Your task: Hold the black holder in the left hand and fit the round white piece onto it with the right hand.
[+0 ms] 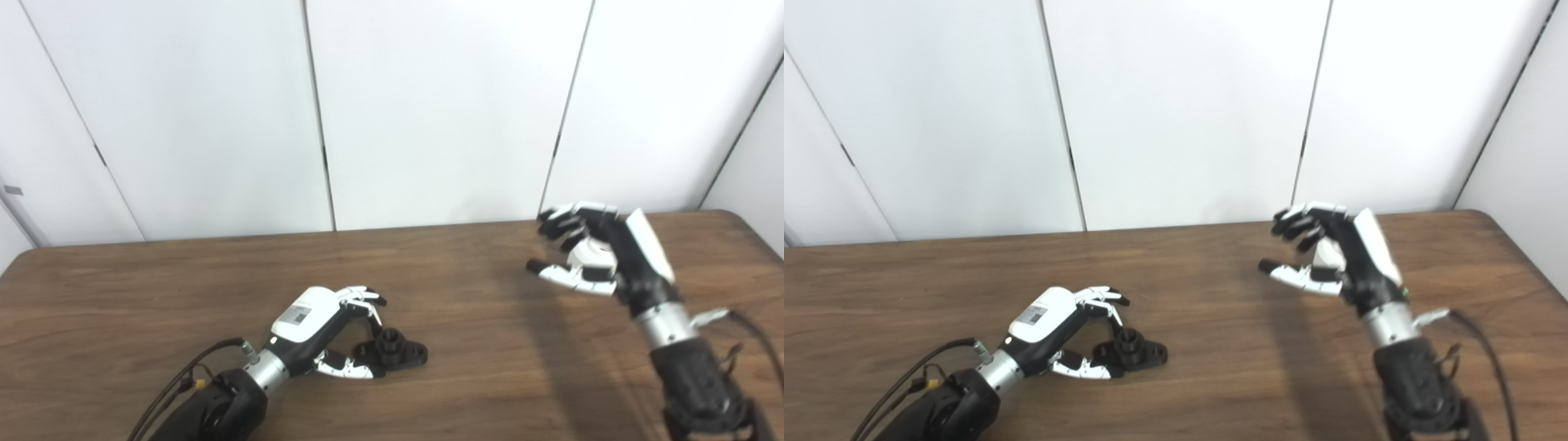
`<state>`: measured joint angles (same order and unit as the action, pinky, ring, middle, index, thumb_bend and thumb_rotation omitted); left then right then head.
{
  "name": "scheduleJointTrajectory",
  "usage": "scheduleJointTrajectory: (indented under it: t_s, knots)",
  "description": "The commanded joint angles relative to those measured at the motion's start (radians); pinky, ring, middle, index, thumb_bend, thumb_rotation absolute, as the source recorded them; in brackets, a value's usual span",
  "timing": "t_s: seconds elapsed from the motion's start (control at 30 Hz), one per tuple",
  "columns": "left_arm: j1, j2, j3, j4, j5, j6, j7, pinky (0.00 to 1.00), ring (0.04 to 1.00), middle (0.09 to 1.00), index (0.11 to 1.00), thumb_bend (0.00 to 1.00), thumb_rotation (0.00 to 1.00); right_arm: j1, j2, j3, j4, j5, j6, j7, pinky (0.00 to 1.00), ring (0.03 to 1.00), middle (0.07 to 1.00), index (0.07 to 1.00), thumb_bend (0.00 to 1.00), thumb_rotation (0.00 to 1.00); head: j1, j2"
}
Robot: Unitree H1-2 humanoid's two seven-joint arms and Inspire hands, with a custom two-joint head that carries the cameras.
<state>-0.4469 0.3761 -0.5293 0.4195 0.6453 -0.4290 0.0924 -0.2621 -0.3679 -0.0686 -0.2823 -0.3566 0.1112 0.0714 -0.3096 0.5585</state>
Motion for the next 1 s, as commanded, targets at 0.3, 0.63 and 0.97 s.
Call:
scheduleJointTrajectory:
  t_s: [0.3,0.63,0.97]
  knots:
    - [0.032,0.085,-0.105,0.138,0.000,-0.041,0.022,0.70,0.854,0.810,0.483,0.52,0.07,-0.134,-0.239,0.042,-0.083,-0.208,0.196,0.206,0.65,0.798,0.845,0.814,0.78,0.29,-0.137,-0.050]
    - [0.028,0.118,-0.132,0.137,-0.017,-0.040,0.023,0.69,0.862,0.823,0.485,0.52,0.07,-0.172,-0.264,0.059,-0.023,-0.305,0.221,0.200,0.67,0.811,0.853,0.821,0.74,0.33,-0.181,-0.066]
    - [0.030,0.126,-0.131,0.135,-0.017,-0.041,0.020,0.69,0.861,0.820,0.486,0.52,0.07,-0.252,-0.358,0.134,0.109,-0.335,0.254,0.364,0.92,0.955,0.971,0.896,0.96,0.48,-0.198,-0.068]
